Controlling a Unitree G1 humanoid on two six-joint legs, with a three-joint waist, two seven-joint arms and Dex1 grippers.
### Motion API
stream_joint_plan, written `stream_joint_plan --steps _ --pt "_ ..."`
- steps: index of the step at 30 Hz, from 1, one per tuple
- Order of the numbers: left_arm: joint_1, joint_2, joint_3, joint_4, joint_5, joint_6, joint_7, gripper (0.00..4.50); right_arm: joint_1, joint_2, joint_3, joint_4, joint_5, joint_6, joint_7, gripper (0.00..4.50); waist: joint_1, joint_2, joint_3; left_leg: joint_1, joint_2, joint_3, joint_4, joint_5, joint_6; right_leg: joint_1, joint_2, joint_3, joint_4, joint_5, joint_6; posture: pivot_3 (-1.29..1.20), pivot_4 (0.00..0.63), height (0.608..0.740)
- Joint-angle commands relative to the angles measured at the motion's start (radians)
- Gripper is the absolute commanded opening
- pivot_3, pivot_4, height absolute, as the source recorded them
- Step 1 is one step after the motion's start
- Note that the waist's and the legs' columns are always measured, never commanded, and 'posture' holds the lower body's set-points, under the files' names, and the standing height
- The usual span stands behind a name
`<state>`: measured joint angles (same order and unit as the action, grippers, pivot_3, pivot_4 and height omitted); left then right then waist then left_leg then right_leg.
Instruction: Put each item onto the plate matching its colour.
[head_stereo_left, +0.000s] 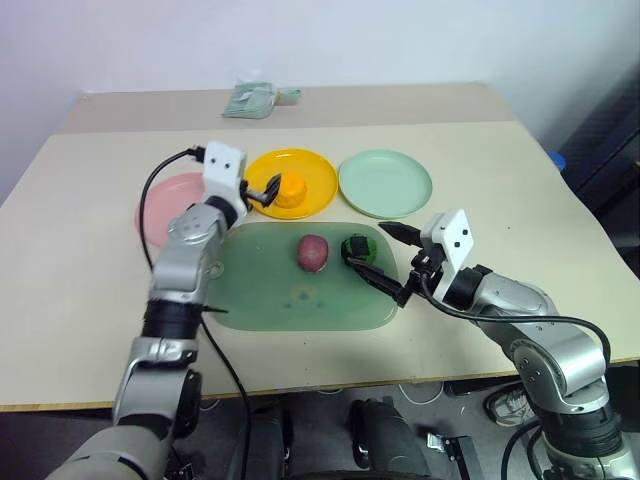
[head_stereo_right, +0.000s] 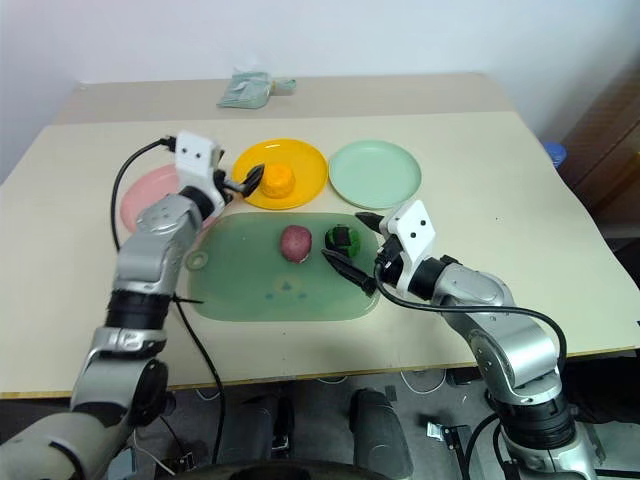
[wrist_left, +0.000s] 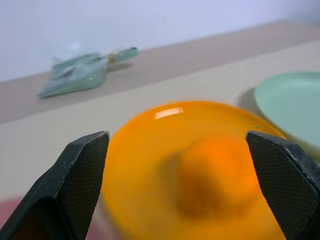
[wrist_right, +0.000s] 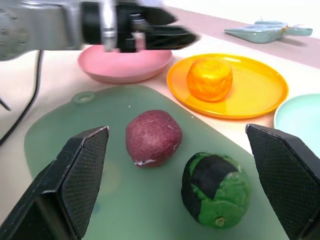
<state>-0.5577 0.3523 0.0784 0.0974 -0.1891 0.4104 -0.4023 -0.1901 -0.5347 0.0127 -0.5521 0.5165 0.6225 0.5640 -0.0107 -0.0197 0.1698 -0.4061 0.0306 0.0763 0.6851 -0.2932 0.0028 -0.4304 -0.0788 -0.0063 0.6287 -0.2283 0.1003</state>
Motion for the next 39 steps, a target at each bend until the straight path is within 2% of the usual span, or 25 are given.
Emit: stream_joint_plan --steps 1,4,7,11,19,27,30,31,33,37,39 --pt "0.097 0.074 0.013 -0.199 -0.103 0.030 -0.157 4.45 0.017 -0.047 -0.026 -0.016 0.014 -0.027 0.067 4.50 0.002 0.000 0.000 0.000 0.000 0.000 0.000 0.000 0.000 0.000 0.000 0.000 0.000 0.000 0.000 0.00 0.150 0.740" --pt "0.185 0.140 -0.025 -0.324 -0.174 0.058 -0.294 4.45 0.036 -0.079 -0.030 -0.017 0.035 -0.029 0.127 4.50 0.005 0.000 0.000 0.000 0.001 0.000 0.000 0.000 0.000 0.000 -0.002 0.000 -0.001 0.000 0.000 0.00 0.150 0.740" --pt "0.215 0.178 -0.066 -0.377 -0.194 0.079 -0.361 4.45 0.038 -0.088 -0.032 -0.014 0.046 -0.029 0.152 4.50 0.006 0.000 0.000 0.000 0.001 0.000 0.000 0.000 0.000 0.001 -0.002 0.000 -0.001 -0.002 -0.003 0.00 0.150 0.740" --pt "0.203 0.200 -0.160 -0.374 -0.133 0.068 -0.389 4.45 0.042 -0.091 -0.035 -0.019 0.054 -0.025 0.170 4.50 0.001 0.000 0.000 0.001 -0.001 0.000 0.000 0.000 0.000 0.001 -0.001 0.000 -0.001 -0.002 -0.003 0.00 0.150 0.740" --pt "0.089 0.158 -0.301 -0.220 0.044 -0.002 -0.335 4.45 0.069 -0.091 -0.038 -0.053 0.062 -0.020 0.165 4.50 0.002 0.000 0.000 0.000 -0.001 0.000 0.000 0.000 0.000 0.001 0.000 0.000 -0.001 -0.001 -0.001 0.00 0.150 0.740" --pt "0.070 0.116 -0.334 -0.180 0.036 0.045 -0.385 4.45 0.085 -0.077 -0.034 -0.087 0.064 -0.011 0.127 4.50 0.001 0.000 0.000 0.001 -0.001 0.000 0.000 0.000 0.000 0.001 0.000 0.000 -0.001 0.000 0.000 0.00 0.150 0.740" --pt "0.067 0.099 -0.311 -0.165 0.031 0.048 -0.374 3.72 0.085 -0.069 -0.024 -0.096 0.067 -0.007 0.114 4.50 0.001 0.000 0.000 0.001 -0.001 0.000 0.000 0.000 0.000 0.001 0.000 0.000 -0.001 0.000 0.000 0.00 0.150 0.740" --pt "0.066 0.094 -0.304 -0.163 0.030 0.051 -0.367 3.21 0.084 -0.067 -0.022 -0.098 0.068 -0.006 0.112 4.50 0.001 0.000 0.000 0.001 -0.001 -0.001 0.000 0.000 0.000 0.001 0.000 0.000 -0.001 0.000 0.000 0.00 0.150 0.740" --pt "0.066 0.089 -0.294 -0.165 0.033 0.059 -0.356 2.50 0.083 -0.065 -0.020 -0.099 0.069 -0.004 0.110 4.50 0.002 0.000 0.000 0.001 -0.001 -0.001 0.000 0.000 0.001 0.001 0.000 0.000 -0.001 0.000 0.000 0.00 0.150 0.740" --pt "0.084 0.085 -0.259 -0.191 0.019 0.075 -0.332 2.50 0.069 -0.062 -0.019 -0.090 0.070 -0.004 0.106 4.50 0.002 0.000 0.000 0.001 -0.001 -0.001 0.000 0.000 0.001 0.001 0.000 0.000 -0.001 0.000 0.000 0.00 0.150 0.740" --pt "0.086 0.060 -0.189 -0.194 0.013 0.076 -0.254 2.50 0.062 -0.063 -0.020 -0.083 0.068 -0.008 0.106 4.50 0.002 0.000 0.000 0.001 -0.001 -0.001 0.000 0.000 0.001 0.001 0.000 0.000 -0.001 0.000 0.000 0.00 0.150 0.740"
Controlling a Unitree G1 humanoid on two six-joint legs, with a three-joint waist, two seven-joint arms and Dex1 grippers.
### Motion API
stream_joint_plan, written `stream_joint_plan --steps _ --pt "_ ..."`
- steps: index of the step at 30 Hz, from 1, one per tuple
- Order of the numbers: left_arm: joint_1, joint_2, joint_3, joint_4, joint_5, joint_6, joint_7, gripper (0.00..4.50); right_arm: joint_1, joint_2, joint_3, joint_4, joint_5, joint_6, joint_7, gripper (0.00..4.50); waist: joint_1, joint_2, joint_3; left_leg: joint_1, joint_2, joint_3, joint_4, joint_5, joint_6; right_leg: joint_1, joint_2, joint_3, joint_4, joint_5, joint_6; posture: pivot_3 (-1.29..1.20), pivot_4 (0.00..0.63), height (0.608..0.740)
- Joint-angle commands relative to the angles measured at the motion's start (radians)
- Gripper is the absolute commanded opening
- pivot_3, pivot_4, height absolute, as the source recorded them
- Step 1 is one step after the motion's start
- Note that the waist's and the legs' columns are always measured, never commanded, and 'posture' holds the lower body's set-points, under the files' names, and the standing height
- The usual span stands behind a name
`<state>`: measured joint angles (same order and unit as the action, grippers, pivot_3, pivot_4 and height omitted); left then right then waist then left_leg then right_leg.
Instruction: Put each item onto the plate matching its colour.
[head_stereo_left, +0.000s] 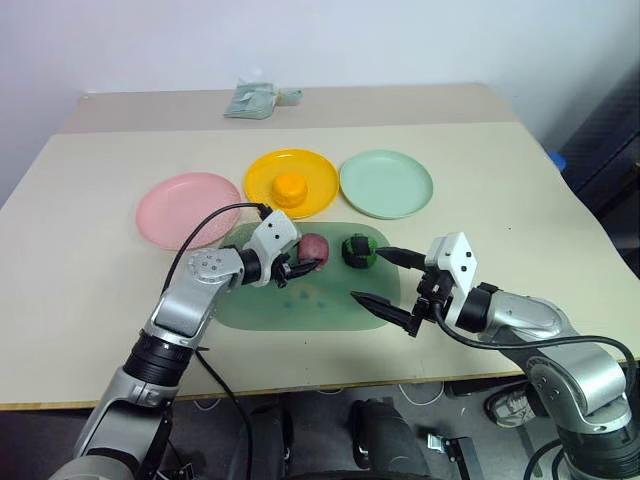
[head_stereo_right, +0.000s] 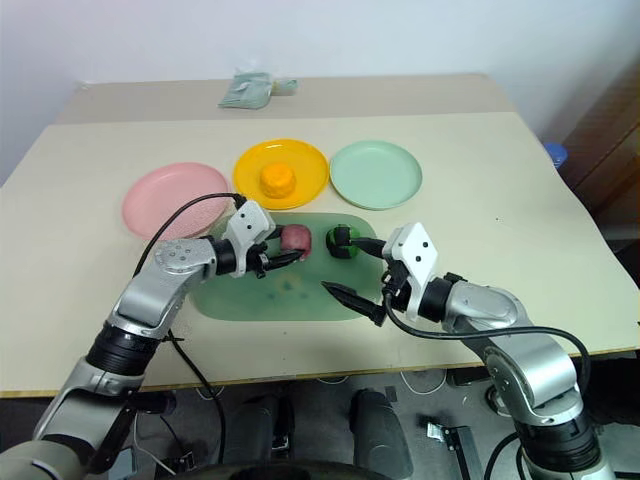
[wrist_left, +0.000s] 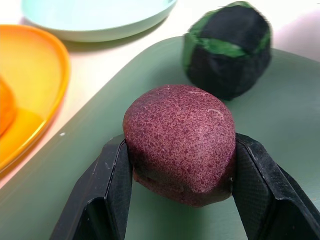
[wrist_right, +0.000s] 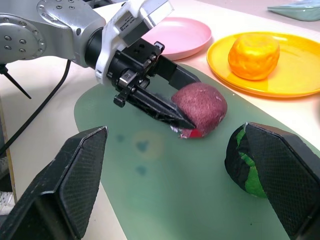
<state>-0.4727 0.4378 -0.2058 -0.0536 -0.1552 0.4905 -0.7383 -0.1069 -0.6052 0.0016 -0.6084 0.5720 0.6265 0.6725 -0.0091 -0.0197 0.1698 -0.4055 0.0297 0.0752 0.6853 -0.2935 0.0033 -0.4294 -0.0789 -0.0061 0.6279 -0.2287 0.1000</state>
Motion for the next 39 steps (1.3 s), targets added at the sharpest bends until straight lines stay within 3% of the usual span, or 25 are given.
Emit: stream_joint_plan --steps 1,9,16,18,19,22,27,32,39 --pt "-0.001 -0.037 0.129 -0.040 -0.017 -0.007 0.128 2.50 -0.023 0.008 -0.010 -0.025 0.013 -0.013 -0.003 4.50 0.000 0.000 0.000 0.000 0.000 0.000 0.000 0.000 0.000 0.000 0.000 0.000 0.000 0.000 0.000 0.00 0.150 0.740" --pt "-0.017 -0.085 0.395 0.001 0.110 0.028 0.603 2.50 -0.027 0.010 -0.006 -0.013 0.009 -0.020 0.003 4.50 0.000 0.000 0.000 0.000 0.000 -0.001 0.000 0.000 0.000 0.000 0.000 0.000 0.000 0.000 0.001 0.00 0.150 0.740" --pt "-0.027 -0.105 0.454 0.054 0.107 0.086 0.705 2.50 -0.048 0.017 0.012 0.010 0.002 -0.027 0.015 4.50 0.006 -0.001 -0.001 0.000 0.000 0.000 0.000 0.000 0.000 0.000 -0.001 0.000 0.000 0.000 0.001 0.00 0.150 0.740" --pt "-0.026 -0.110 0.453 0.047 0.088 0.087 0.693 2.50 -0.055 0.017 0.013 0.016 0.001 -0.029 0.017 4.50 0.011 -0.001 -0.001 0.000 0.000 0.000 0.000 0.000 0.000 0.000 -0.001 0.000 0.000 0.000 0.001 0.00 0.150 0.740" --pt "-0.024 -0.111 0.453 0.043 0.083 0.090 0.691 3.20 -0.057 0.016 0.012 0.018 0.001 -0.030 0.018 4.50 0.013 -0.001 -0.001 0.000 0.000 0.000 0.000 0.000 0.000 0.000 -0.001 0.000 0.000 0.000 0.001 0.00 0.150 0.740" --pt "-0.016 -0.108 0.453 0.031 0.080 0.099 0.691 4.46 -0.058 0.016 0.011 0.017 0.001 -0.031 0.017 4.50 0.017 -0.001 -0.001 0.000 0.000 0.001 0.000 0.000 0.000 0.000 0.000 0.000 0.000 0.000 0.000 0.00 0.150 0.740" --pt "0.029 -0.083 0.447 -0.035 0.046 0.124 0.626 4.46 -0.065 0.025 0.016 0.027 -0.018 -0.036 0.000 4.50 0.017 -0.001 -0.001 0.000 0.000 0.001 0.000 0.000 0.000 0.000 0.000 0.000 0.000 0.000 0.000 0.00 0.150 0.740" --pt "0.239 -0.025 0.513 -0.256 -0.112 0.093 0.417 4.46 -0.102 0.044 0.017 0.083 -0.053 -0.013 -0.060 4.50 0.001 -0.001 -0.001 0.001 0.002 0.001 0.000 0.000 0.000 -0.001 -0.001 0.000 0.001 0.000 0.000 0.00 0.150 0.740" --pt "0.502 0.130 0.385 -0.475 -0.209 0.006 0.094 4.46 -0.177 0.084 0.073 0.166 -0.119 -0.013 -0.101 4.50 -0.001 -0.001 -0.001 0.001 0.002 0.001 0.000 0.000 -0.001 -0.001 -0.002 0.000 0.000 -0.002 -0.004 0.00 0.150 0.740"
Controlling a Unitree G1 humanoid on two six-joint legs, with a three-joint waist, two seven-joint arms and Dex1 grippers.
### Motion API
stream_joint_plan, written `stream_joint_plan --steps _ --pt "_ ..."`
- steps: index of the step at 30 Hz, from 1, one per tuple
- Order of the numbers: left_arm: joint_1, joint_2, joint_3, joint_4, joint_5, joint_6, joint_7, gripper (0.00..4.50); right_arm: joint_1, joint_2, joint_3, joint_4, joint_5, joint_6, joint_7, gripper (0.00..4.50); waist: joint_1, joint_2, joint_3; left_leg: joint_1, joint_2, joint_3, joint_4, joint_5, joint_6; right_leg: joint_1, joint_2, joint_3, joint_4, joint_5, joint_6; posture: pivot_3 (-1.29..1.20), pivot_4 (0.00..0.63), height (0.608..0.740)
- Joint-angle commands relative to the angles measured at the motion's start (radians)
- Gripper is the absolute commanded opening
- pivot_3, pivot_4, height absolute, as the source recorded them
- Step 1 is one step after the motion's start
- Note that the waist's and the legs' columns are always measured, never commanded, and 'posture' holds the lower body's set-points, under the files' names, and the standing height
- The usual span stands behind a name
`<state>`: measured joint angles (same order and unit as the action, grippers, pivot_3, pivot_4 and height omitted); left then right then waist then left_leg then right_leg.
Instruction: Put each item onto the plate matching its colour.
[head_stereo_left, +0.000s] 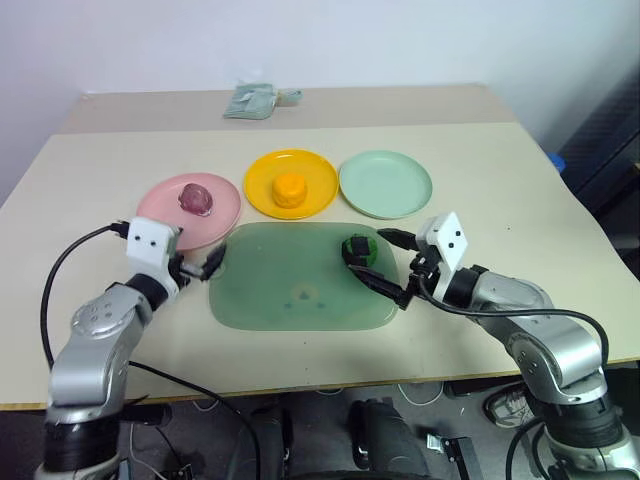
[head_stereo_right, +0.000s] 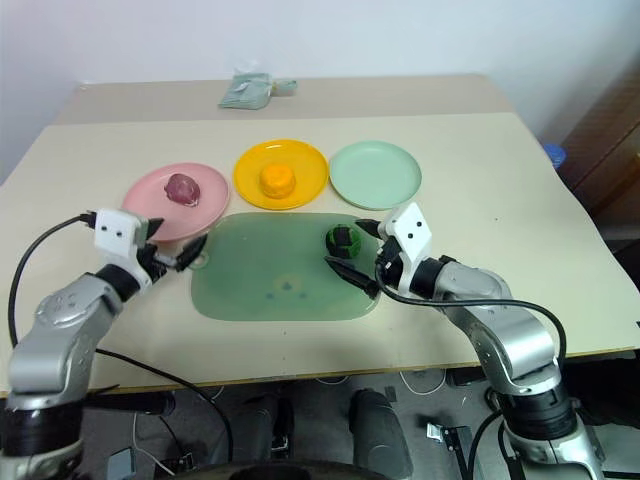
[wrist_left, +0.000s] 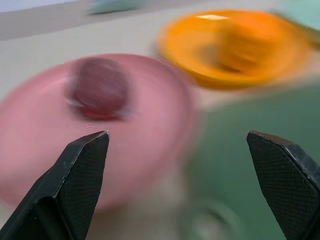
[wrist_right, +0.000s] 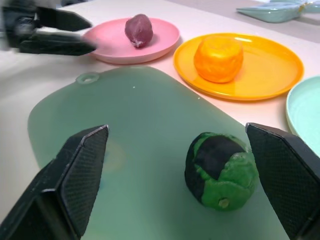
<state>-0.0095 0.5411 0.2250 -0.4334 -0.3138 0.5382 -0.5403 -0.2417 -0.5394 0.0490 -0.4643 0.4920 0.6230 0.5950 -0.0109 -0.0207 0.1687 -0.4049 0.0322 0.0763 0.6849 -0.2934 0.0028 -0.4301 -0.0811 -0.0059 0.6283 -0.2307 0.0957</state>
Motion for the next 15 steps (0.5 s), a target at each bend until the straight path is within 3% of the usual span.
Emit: stream_joint_plan --steps 1,15 --pt "0.057 0.035 -0.059 -0.115 -0.070 -0.040 -0.130 4.46 -0.057 0.024 0.042 0.044 -0.062 -0.008 -0.034 4.50 0.000 0.000 0.000 0.000 0.000 0.000 0.000 0.000 0.000 0.000 0.000 0.000 0.000 0.000 0.000 0.00 0.150 0.740" --pt "0.110 0.078 -0.165 -0.199 -0.107 -0.093 -0.234 4.46 -0.151 0.126 0.116 0.258 -0.216 0.014 -0.117 4.50 -0.001 0.000 0.000 0.000 -0.001 0.000 0.000 0.000 0.000 -0.001 0.001 0.000 0.000 0.000 0.000 0.00 0.150 0.740"
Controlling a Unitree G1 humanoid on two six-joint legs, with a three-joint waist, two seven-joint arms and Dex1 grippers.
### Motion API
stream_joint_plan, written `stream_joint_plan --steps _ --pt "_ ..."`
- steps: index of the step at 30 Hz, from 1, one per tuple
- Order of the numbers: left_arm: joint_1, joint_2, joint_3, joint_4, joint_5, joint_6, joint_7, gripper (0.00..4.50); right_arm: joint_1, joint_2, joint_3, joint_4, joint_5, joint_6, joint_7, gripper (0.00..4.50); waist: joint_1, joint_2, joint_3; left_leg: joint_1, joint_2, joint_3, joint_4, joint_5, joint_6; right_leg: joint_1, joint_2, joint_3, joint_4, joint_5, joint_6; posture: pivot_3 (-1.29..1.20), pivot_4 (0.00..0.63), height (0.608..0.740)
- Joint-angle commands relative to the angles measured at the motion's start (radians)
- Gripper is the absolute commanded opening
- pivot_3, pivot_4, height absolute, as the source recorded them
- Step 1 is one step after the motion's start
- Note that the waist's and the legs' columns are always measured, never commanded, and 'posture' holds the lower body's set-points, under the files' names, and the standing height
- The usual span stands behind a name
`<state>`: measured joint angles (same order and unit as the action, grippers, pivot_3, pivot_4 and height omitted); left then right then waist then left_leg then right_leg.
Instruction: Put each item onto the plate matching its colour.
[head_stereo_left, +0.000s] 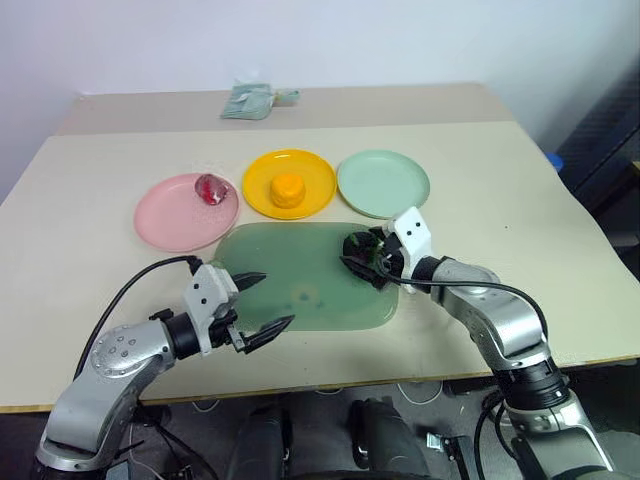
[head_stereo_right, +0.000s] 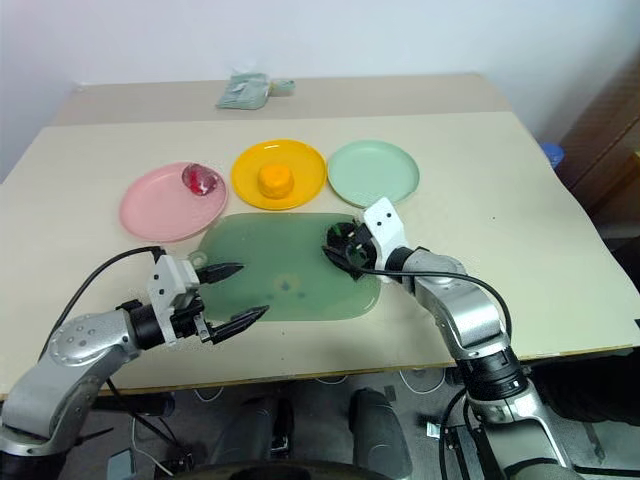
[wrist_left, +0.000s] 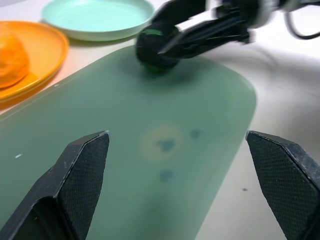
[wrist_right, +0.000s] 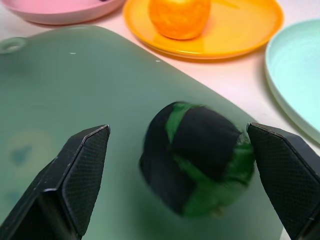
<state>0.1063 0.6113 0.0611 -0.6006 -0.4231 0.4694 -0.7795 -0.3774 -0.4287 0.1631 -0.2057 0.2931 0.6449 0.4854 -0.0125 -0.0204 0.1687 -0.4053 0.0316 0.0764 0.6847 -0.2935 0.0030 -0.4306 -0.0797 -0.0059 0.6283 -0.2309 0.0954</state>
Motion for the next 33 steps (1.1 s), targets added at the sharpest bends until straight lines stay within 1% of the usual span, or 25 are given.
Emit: stream_joint_plan --steps 1,4,5,7,9,11,14,16,19,21,24,27,29,32,33 --pt "-0.007 0.008 -0.003 -0.031 0.003 -0.024 0.007 4.46 -0.014 0.020 0.002 0.004 -0.021 -0.006 -0.009 4.50 0.000 0.000 0.000 0.000 0.000 0.000 0.000 0.000 0.000 0.000 0.000 0.000 0.000 0.000 0.000 0.00 0.150 0.740" --pt "-0.007 0.008 -0.009 -0.032 0.006 -0.027 0.012 4.46 -0.011 0.031 0.003 0.014 -0.034 -0.011 -0.011 4.50 0.000 0.000 0.000 0.000 0.000 0.000 0.000 0.000 0.000 0.000 0.000 0.000 0.000 0.000 0.000 0.00 0.150 0.740" --pt "-0.007 0.009 -0.011 -0.032 0.006 -0.028 0.013 4.49 -0.010 0.036 0.001 0.017 -0.037 -0.011 -0.016 4.24 0.000 0.000 0.000 0.000 0.000 0.000 0.000 0.000 0.000 0.000 0.000 0.000 0.000 0.000 0.000 0.00 0.150 0.740" --pt "-0.009 0.009 -0.015 -0.033 0.005 -0.029 0.016 4.50 -0.011 0.043 -0.007 0.021 -0.047 -0.015 -0.026 3.61 -0.001 0.000 0.000 0.000 0.000 0.000 0.000 0.000 0.000 0.000 0.000 0.000 0.000 0.000 0.000 0.00 0.150 0.740" --pt "-0.010 0.010 -0.017 -0.033 0.004 -0.029 0.020 4.50 -0.015 0.053 -0.023 0.020 -0.046 -0.024 -0.030 2.61 -0.001 0.000 0.000 0.000 0.000 0.000 0.000 0.000 0.000 0.000 0.000 0.000 0.000 0.000 0.000 0.00 0.150 0.740" --pt "-0.008 0.013 -0.013 -0.034 0.000 -0.029 0.019 4.50 -0.021 0.055 -0.035 0.008 -0.045 -0.024 -0.031 1.84 0.000 0.000 0.000 0.000 0.000 0.000 0.000 0.000 0.000 0.000 0.000 0.000 0.000 0.000 0.000 0.00 0.150 0.740" --pt "-0.005 0.017 -0.008 -0.031 -0.001 -0.031 0.019 4.50 -0.044 0.055 -0.051 0.007 -0.044 -0.033 -0.027 1.84 -0.001 0.000 0.000 0.000 0.000 0.000 0.000 0.000 0.000 0.000 0.000 0.000 0.000 0.000 0.000 0.00 0.150 0.740" --pt "-0.005 0.017 0.000 -0.021 0.007 -0.038 0.026 4.50 -0.091 0.068 -0.069 0.033 -0.043 -0.043 -0.033 1.84 -0.003 0.000 0.000 0.000 0.000 0.000 0.000 0.000 0.000 0.000 0.000 0.000 0.000 0.000 0.000 0.00 0.150 0.740" --pt "-0.024 -0.001 0.015 0.004 0.009 -0.040 0.060 4.50 -0.196 0.093 -0.086 0.158 -0.062 -0.075 -0.059 1.84 -0.006 0.001 0.000 0.000 0.000 0.000 0.000 0.000 0.000 -0.001 0.001 0.000 0.000 0.000 0.000 0.00 0.150 0.740" --pt "-0.034 -0.012 0.021 0.014 0.005 -0.038 0.076 4.50 -0.281 0.107 -0.091 0.302 -0.105 -0.113 -0.099 1.84 -0.005 0.001 0.000 0.000 0.000 0.000 0.000 0.000 0.000 -0.001 0.001 0.000 0.000 0.000 0.000 0.00 0.150 0.740" --pt "-0.040 -0.015 0.015 0.014 0.008 -0.037 0.085 4.50 -0.433 0.122 -0.106 0.586 -0.160 -0.215 -0.152 1.84 -0.005 0.001 0.000 0.000 0.000 0.001 0.000 0.000 0.000 -0.001 0.001 0.000 0.000 0.000 0.000 0.00 0.150 0.740" --pt "-0.028 -0.016 0.010 -0.002 0.013 -0.037 0.098 4.50 -0.561 0.129 -0.123 0.864 -0.189 -0.333 -0.174 1.84 -0.005 0.001 0.001 -0.001 -0.001 0.002 0.000 0.000 0.000 -0.001 0.001 0.000 0.000 0.000 0.001 0.00 0.150 0.740" --pt "-0.018 -0.015 0.013 -0.011 0.016 -0.037 0.109 4.50 -0.615 0.132 -0.137 0.986 -0.195 -0.394 -0.172 1.84 -0.007 0.001 0.001 -0.001 -0.001 0.002 -0.001 0.000 0.000 -0.001 0.001 0.000 0.000 0.001 0.002 0.00 0.150 0.740" --pt "0.005 -0.018 0.024 -0.030 0.014 -0.036 0.127 4.50 -0.663 0.133 -0.158 1.085 -0.192 -0.468 -0.148 2.84 -0.009 0.002 0.001 -0.001 0.000 0.002 -0.002 0.000 0.000 -0.002 0.001 0.000 0.000 0.002 0.003 0.00 0.150 0.740" --pt "0.011 -0.019 0.026 -0.035 0.014 -0.035 0.132 4.50 -0.670 0.133 -0.163 1.100 -0.192 -0.486 -0.141 3.29 -0.009 0.002 0.001 -0.001 0.000 0.002 -0.002 0.000 0.000 -0.002 0.001 0.000 0.000 0.002 0.003 0.00 0.150 0.740"
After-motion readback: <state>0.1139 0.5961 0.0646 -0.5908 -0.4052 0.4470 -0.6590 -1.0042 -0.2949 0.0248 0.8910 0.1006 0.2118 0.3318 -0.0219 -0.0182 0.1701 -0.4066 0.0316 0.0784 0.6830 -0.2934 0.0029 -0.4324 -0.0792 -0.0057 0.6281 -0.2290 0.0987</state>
